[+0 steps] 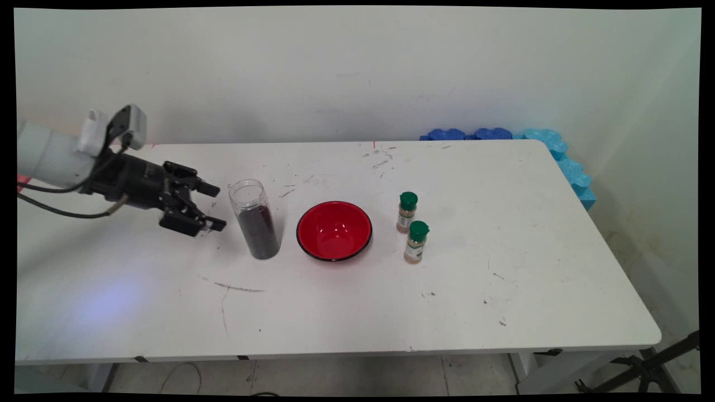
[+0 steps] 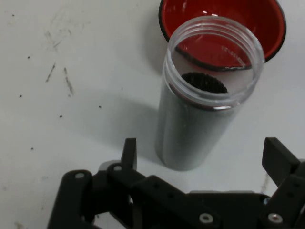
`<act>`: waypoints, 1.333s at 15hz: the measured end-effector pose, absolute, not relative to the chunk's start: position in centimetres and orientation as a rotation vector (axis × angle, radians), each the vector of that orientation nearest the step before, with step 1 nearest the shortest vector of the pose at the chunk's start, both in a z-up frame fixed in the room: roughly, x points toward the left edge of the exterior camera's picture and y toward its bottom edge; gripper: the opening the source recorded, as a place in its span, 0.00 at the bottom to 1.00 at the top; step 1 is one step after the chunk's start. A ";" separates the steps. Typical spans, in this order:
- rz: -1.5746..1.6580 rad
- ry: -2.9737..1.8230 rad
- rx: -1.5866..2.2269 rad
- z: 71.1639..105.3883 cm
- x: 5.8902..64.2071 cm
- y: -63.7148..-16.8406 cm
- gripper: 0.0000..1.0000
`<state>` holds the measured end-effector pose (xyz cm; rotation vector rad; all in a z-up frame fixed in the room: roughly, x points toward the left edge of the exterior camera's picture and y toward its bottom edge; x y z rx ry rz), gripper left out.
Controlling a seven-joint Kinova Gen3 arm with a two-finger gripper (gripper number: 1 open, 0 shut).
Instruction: Pick up the black seasoning powder from the table
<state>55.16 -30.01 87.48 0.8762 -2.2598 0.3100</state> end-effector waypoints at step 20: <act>0.362 -2.210 0.750 83.4 52.9 -32.1 0.00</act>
